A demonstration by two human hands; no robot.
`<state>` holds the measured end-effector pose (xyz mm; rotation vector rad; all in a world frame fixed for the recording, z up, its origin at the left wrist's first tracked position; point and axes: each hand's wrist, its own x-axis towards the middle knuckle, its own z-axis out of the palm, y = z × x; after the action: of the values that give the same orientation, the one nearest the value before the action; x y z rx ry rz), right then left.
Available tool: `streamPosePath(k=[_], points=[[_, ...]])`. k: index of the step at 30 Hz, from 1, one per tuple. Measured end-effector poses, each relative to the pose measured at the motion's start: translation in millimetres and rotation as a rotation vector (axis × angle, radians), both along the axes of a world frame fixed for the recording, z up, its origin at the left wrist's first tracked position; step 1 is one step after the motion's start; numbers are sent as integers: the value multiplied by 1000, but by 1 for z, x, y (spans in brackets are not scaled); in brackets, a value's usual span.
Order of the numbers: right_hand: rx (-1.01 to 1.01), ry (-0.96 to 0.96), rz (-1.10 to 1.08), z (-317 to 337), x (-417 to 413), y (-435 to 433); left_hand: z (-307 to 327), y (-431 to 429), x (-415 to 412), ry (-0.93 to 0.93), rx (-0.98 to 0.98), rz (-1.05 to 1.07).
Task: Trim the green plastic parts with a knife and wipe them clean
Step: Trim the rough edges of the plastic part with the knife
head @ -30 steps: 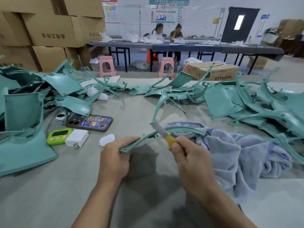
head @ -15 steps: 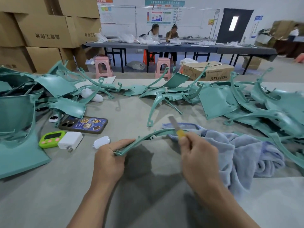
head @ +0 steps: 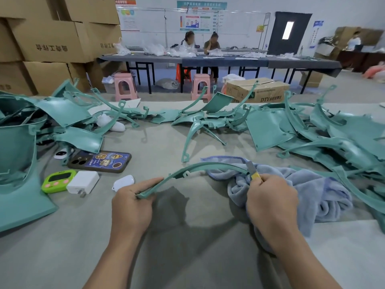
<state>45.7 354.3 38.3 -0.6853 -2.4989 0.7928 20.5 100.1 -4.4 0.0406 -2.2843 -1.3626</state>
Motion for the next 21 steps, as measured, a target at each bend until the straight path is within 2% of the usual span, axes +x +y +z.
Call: streamPosePath(k=[3,6,10,13,15,19,21], points=[[-137,190,-16,-1,1,-2,3,-2,0,-30,98,97],[-161,296,18,-3,3,-8,5,-4,1,-16,177,191],[-194,416,167,-6,0,-22,8,-3,5,-1,127,211],[-146,345,288,-12,-8,-32,10,-1,8,-17,73,208],[-129,260,292,-16,-12,-34,7,-2,6,-44,98,217],[-102,-3,68,-19,-17,-13,3,-2,5,-88,29,202],[-107,5,28,-16,-14,-6,2,-3,5,-87,30,200]])
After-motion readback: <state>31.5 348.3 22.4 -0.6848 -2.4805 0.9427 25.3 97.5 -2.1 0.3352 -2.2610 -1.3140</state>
